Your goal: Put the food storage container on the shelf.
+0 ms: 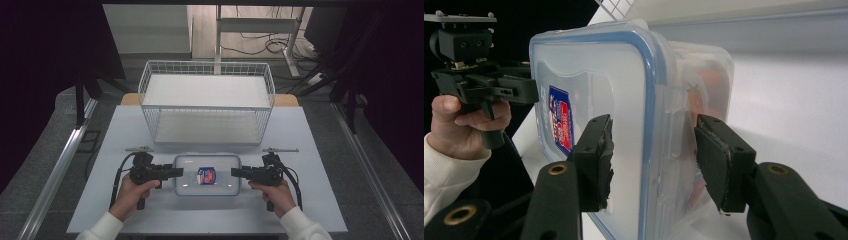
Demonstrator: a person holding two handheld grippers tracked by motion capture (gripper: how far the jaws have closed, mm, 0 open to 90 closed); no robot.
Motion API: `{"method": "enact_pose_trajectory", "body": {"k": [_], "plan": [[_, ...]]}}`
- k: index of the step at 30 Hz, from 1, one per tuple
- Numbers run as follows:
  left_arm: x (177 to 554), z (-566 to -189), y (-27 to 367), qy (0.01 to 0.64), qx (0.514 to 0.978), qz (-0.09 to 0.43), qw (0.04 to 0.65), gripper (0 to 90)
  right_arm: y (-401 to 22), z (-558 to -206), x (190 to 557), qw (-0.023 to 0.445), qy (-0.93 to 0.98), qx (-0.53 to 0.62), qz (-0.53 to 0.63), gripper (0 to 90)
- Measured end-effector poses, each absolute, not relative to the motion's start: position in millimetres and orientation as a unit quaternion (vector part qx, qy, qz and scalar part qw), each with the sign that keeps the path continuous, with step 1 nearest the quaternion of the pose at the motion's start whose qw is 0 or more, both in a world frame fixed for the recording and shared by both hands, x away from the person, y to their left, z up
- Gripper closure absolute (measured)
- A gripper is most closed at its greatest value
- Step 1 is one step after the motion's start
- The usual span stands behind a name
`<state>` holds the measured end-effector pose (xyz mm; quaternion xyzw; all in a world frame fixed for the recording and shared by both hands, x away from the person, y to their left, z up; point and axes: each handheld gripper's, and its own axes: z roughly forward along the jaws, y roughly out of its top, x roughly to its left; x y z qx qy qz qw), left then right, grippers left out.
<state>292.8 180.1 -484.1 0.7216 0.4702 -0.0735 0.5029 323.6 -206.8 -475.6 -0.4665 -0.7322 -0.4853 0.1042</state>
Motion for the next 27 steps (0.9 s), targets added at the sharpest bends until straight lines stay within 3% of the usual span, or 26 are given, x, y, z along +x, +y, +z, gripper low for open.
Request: {"method": "enact_pose_trajectory", "body": {"k": [15, 27], "plan": [[328, -482, 187, 0.461, 0.722, -0.075, 0.510, 49.3, -202, -467, 351, 0.088, -0.736, -0.460, -0.489, 50.4], [375, -485, 198, 0.461, 0.715, -0.073, 0.520, 49.4, -191, -462, 397, 0.074, -0.741, -0.452, -0.491, 50.4]]}}
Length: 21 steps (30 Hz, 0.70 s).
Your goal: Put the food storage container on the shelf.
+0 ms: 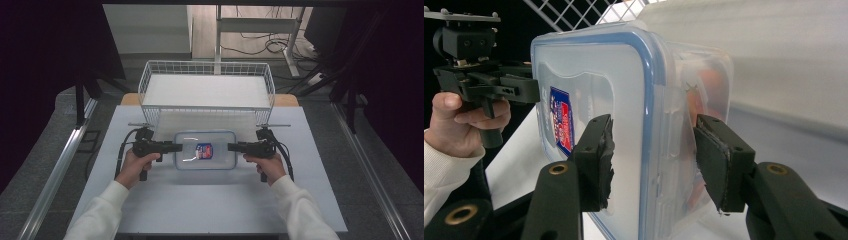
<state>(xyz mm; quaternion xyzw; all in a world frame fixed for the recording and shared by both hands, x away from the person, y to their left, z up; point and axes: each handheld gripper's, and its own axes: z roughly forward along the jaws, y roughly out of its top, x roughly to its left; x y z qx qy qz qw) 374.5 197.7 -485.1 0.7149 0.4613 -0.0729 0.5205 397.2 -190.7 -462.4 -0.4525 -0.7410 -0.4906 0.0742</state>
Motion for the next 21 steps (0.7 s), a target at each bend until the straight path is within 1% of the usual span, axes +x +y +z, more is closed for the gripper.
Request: {"method": "enact_pose_trajectory", "body": {"k": [4, 12, 21], "plan": [[387, -492, 201, 0.464, 0.712, -0.078, 0.522, 49.4, -187, -465, 410, 0.068, -0.740, -0.453, -0.492, 50.4], [399, -495, 196, 0.467, 0.709, -0.066, 0.524, 49.2, -190, -474, 427, 0.065, -0.731, -0.461, -0.499, 50.0], [406, -504, 194, 0.486, 0.693, -0.067, 0.528, 49.0, -191, -483, 433, 0.071, -0.723, -0.475, -0.497, 49.7]]}}
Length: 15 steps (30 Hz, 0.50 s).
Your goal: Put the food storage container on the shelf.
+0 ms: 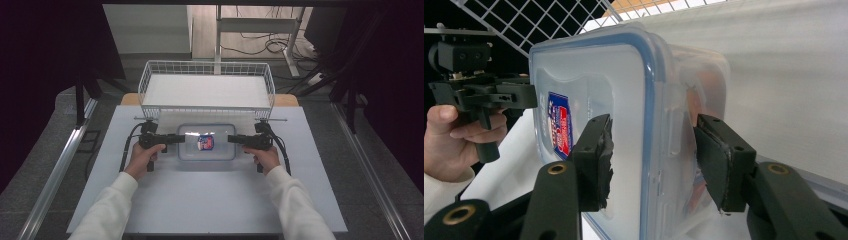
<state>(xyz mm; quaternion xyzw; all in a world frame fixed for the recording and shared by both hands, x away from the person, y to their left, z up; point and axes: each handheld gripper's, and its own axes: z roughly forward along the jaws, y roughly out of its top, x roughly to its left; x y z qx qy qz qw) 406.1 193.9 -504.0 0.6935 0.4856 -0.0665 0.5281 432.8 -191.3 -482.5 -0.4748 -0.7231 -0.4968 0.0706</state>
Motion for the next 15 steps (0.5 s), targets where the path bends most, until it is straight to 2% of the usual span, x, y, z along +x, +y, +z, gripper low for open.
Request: {"method": "enact_pose_trajectory", "body": {"k": [15], "plan": [[410.1, -507.7, 189.3, 0.524, 0.660, -0.068, 0.534, 47.9, -185.2, -489.7, 435.7, 0.045, -0.706, -0.500, -0.500, 45.2]]}}
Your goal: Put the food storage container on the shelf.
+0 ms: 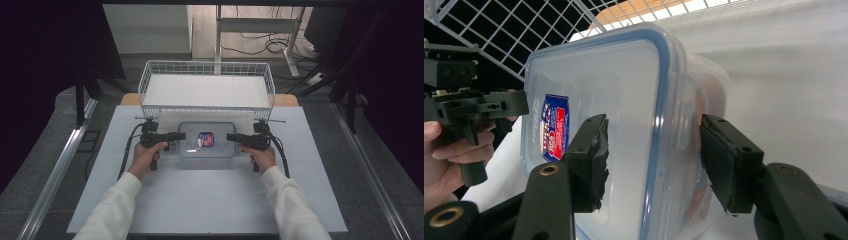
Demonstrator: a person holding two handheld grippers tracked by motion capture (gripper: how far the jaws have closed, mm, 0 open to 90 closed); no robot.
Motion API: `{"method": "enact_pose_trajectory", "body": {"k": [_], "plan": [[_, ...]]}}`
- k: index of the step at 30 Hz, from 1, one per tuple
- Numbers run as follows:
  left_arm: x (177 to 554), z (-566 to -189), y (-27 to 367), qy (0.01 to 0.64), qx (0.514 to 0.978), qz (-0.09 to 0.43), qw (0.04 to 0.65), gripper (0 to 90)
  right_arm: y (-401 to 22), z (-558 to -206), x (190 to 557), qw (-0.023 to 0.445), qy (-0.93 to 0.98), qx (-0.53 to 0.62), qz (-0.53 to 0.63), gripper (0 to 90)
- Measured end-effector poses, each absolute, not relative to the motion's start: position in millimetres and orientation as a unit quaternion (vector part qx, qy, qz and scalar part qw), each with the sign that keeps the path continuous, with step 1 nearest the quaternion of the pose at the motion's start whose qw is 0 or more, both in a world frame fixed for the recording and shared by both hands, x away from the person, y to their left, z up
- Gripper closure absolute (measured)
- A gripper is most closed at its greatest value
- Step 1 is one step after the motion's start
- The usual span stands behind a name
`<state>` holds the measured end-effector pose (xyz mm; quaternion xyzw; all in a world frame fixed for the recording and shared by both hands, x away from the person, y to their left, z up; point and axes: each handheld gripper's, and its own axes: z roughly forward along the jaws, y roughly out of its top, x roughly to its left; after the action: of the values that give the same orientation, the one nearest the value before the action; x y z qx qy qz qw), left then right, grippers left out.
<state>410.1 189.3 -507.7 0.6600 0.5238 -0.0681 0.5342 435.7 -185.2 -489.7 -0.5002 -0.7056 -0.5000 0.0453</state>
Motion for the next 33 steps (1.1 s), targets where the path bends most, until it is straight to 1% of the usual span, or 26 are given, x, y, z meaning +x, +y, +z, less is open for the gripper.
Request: {"method": "enact_pose_trajectory", "body": {"k": [4, 7, 8, 10, 12, 13, 14, 16, 19, 20, 22, 25, 27, 29, 33], "plan": [[412, -509, 188, 0.535, 0.653, -0.055, 0.533, 47.3, -182, -492, 435, 0.031, -0.704, -0.504, -0.500, 43.0], [414, -512, 188, 0.525, 0.668, -0.032, 0.527, 44.2, -180, -493, 435, 0.024, -0.699, -0.510, -0.500, 41.8], [412, -511, 185, 0.539, 0.654, -0.047, 0.528, 43.7, -180, -493, 435, 0.021, -0.700, -0.511, -0.499, 41.2], [412, -512, 184, 0.541, 0.648, -0.052, 0.534, 41.5, -179, -493, 434, 0.011, -0.705, -0.508, -0.495, 39.3], [412, -511, 184, 0.534, 0.649, -0.053, 0.539, 39.7, -178, -492, 434, 0.010, -0.704, -0.507, -0.497, 36.0], [411, -511, 183, 0.533, 0.651, -0.049, 0.539, 38.1, -178, -491, 433, 0.004, -0.703, -0.508, -0.498, 32.6], [410, -510, 182, 0.534, 0.651, -0.045, 0.538, 36.6, -179, -490, 432, -0.001, -0.705, -0.507, -0.497, 31.4], [407, -506, 183, 0.525, 0.664, -0.027, 0.531, 32.8, -180, -485, 427, -0.017, -0.702, -0.507, -0.500, 27.8], [396, -497, 187, 0.509, 0.683, 0.010, 0.523, 30.1, -185, -476, 415, -0.031, -0.703, -0.501, -0.504, 27.7], [391, -493, 188, 0.512, 0.679, 0.016, 0.526, 30.3, -186, -473, 410, -0.038, -0.708, -0.497, -0.501, 27.7], [379, -487, 190, 0.498, 0.691, 0.029, 0.522, 30.1, -189, -467, 399, -0.062, -0.724, -0.478, -0.494, 28.3], [361, -481, 191, 0.480, 0.711, 0.042, 0.513, 29.9, -194, -458, 385, -0.081, -0.743, -0.449, -0.489, 34.9], [346, -478, 191, 0.468, 0.722, 0.050, 0.507, 29.9, -197, -454, 373, -0.093, -0.760, -0.425, -0.482, 43.0], [331, -476, 191, 0.457, 0.736, 0.058, 0.495, 29.7, -199, -452, 363, -0.095, -0.777, -0.403, -0.474, 50.8], [303, -480, 191, 0.444, 0.752, 0.063, 0.482, 29.1, -193, -459, 345, -0.098, -0.803, -0.379, -0.449, 66.2]]}}
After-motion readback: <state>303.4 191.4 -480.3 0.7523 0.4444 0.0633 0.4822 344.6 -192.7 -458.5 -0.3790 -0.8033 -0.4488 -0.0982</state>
